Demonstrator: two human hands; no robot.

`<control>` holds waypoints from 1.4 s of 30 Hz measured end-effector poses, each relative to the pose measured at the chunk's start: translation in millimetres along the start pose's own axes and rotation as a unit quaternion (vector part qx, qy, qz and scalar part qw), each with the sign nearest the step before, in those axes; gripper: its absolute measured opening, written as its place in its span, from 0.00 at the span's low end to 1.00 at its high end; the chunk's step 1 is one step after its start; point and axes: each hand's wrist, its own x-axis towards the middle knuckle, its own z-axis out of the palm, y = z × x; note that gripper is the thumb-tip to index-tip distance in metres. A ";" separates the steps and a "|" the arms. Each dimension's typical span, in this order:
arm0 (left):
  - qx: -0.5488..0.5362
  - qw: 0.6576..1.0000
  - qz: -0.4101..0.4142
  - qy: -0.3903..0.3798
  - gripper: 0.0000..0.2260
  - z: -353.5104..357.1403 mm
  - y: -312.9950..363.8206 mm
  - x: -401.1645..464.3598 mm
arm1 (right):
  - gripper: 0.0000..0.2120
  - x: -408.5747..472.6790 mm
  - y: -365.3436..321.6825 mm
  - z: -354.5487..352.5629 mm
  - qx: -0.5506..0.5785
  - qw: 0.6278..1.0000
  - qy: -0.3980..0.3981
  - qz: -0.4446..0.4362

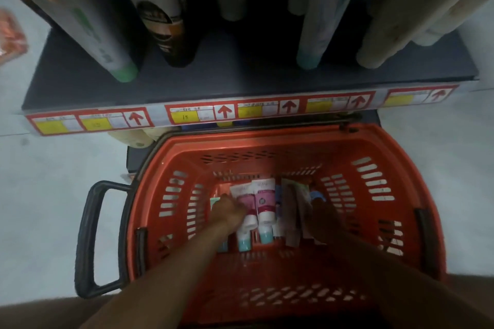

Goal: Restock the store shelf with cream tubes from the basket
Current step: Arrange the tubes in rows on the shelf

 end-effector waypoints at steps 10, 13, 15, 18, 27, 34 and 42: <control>-0.054 0.995 -0.088 -0.005 0.36 35.8 -8.0 25.4 | 0.43 18.9 1.5 10.0 -0.030 0.999 -0.010 0.020; -0.092 0.989 -0.109 -0.022 0.31 37.2 -7.3 28.8 | 0.46 22.2 1.0 11.5 -0.017 1.000 0.004 0.022; -0.120 0.985 -0.119 -0.042 0.22 32.8 -2.7 25.0 | 0.44 20.8 -1.4 11.7 -0.022 1.000 0.004 0.018; -0.143 0.979 -0.133 -0.060 0.21 28.2 -2.1 23.4 | 0.36 18.8 -0.8 11.1 -0.052 0.999 0.006 -0.008; -0.177 0.980 -0.092 -0.024 0.34 9.6 -1.1 1.4 | 0.32 7.5 -19.1 -0.3 -0.072 0.997 0.019 -0.038; -0.158 0.987 -0.012 0.024 0.25 -12.8 12.8 -31.3 | 0.21 -24.5 -54.8 -20.2 -0.076 0.991 0.041 -0.099; -0.145 0.985 0.047 0.079 0.31 -33.5 14.5 -75.0 | 0.29 -71.7 -65.6 -42.3 -0.043 0.982 0.090 -0.158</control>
